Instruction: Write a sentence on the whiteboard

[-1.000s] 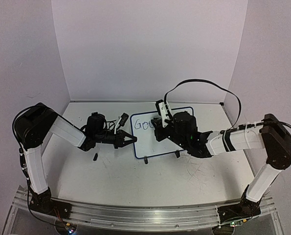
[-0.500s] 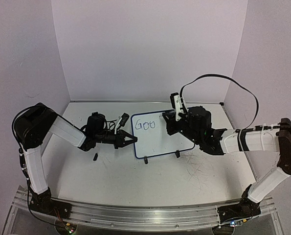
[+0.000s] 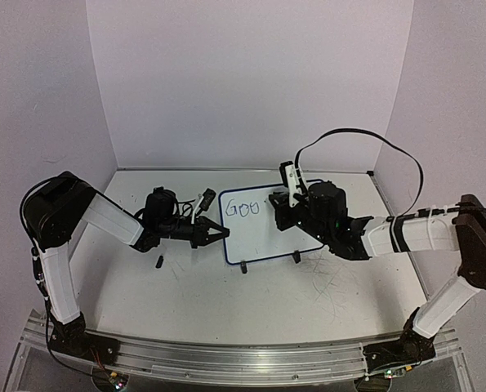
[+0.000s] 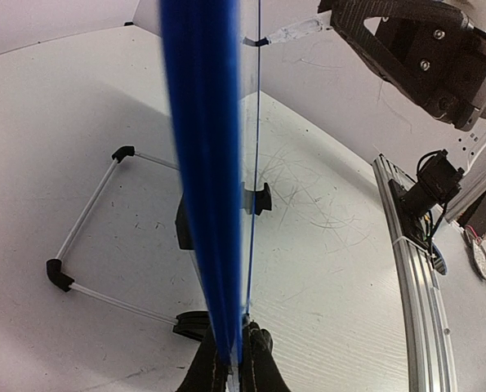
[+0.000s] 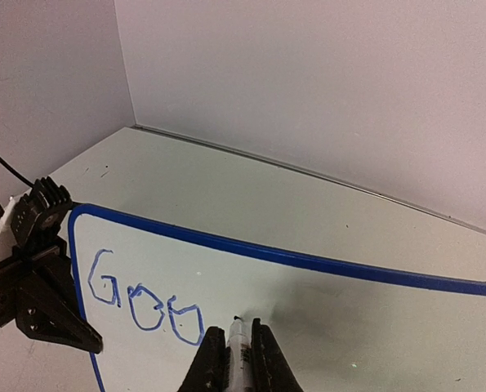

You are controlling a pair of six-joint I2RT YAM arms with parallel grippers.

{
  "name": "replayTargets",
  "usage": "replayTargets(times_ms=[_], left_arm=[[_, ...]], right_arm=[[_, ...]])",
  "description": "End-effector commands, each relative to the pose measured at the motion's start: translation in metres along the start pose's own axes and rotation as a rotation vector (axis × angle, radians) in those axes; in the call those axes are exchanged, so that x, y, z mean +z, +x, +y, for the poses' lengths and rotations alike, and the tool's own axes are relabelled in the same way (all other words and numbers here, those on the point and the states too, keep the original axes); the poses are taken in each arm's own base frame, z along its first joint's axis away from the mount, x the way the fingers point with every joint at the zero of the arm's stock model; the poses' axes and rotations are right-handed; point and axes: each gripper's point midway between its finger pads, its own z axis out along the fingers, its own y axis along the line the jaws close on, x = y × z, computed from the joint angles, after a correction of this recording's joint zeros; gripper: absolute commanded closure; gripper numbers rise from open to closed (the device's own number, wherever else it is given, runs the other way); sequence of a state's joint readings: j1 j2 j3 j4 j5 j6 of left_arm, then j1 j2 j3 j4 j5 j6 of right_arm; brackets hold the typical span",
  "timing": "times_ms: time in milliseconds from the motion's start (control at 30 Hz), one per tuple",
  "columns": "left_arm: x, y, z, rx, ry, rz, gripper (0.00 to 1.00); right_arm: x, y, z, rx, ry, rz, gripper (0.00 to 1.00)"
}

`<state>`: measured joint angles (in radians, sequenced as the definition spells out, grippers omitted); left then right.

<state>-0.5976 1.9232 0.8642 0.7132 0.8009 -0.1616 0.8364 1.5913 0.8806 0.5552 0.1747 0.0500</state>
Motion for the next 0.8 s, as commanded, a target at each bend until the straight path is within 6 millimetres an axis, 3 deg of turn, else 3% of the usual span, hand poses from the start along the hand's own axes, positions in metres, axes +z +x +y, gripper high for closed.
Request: replayTargets(times_ms=[0, 767], left_arm=[[-0.001, 0.006, 0.009, 0.022, -0.055, 0.032, 1.00], [-0.001, 0.005, 0.009, 0.024, -0.054, 0.031, 1.00]], right_arm=[[0.003, -0.013, -0.004, 0.022, 0.040, -0.037, 1.00], [0.010, -0.007, 0.014, 0.020, -0.030, -0.030, 1.00]])
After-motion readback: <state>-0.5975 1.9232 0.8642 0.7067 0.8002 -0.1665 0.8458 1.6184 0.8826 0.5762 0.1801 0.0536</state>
